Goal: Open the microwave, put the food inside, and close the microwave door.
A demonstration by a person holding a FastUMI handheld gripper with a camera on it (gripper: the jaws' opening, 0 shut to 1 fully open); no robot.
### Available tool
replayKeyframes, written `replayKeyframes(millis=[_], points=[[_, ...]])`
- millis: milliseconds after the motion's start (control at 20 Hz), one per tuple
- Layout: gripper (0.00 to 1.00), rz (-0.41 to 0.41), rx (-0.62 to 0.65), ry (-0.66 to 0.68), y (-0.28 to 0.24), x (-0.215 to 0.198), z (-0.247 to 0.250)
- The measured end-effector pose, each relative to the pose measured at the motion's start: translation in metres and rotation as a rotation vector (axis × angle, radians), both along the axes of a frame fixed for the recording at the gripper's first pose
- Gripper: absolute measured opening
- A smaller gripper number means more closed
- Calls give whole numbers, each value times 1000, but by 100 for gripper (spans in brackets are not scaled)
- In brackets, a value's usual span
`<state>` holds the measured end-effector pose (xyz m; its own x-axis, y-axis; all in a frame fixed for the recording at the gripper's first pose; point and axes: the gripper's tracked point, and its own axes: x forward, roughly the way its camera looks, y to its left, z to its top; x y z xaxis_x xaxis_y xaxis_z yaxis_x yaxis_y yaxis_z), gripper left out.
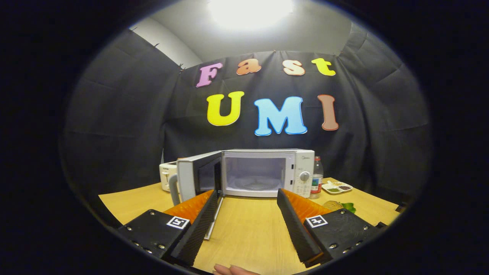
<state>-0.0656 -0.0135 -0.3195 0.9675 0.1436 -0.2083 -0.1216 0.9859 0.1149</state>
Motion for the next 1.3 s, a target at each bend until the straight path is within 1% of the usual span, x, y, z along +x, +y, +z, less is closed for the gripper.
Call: replayKeyframes(millis=[200, 400, 500, 550, 650, 800, 850, 950, 1050, 1100, 1150, 1200, 1250, 1300], points=[[95, -134, 46, 60, -73, -3, -34], [95, -258, 95, 103, -128, -3, -61], [96, -310, 130, 125, -147, -2, -75], [98, -320, 164, 143, -152, -1, -83], [97, -317, 250, 193, -152, 2, -100], [97, -320, 347, 256, -157, 9, -121], [97, -308, 392, 275, -155, 12, -126], [97, -249, 499, 299, -141, 19, -129], [78, -231, 541, 322, -137, 26, -137], [67, -232, 543, 328, -138, 29, -140], [60, -221, 554, 326, -137, 30, -142], [44, -211, 568, 330, -135, 34, -140], [37, -204, 566, 318, -135, 34, -135], [36, -210, 542, 317, -136, 33, -133]])
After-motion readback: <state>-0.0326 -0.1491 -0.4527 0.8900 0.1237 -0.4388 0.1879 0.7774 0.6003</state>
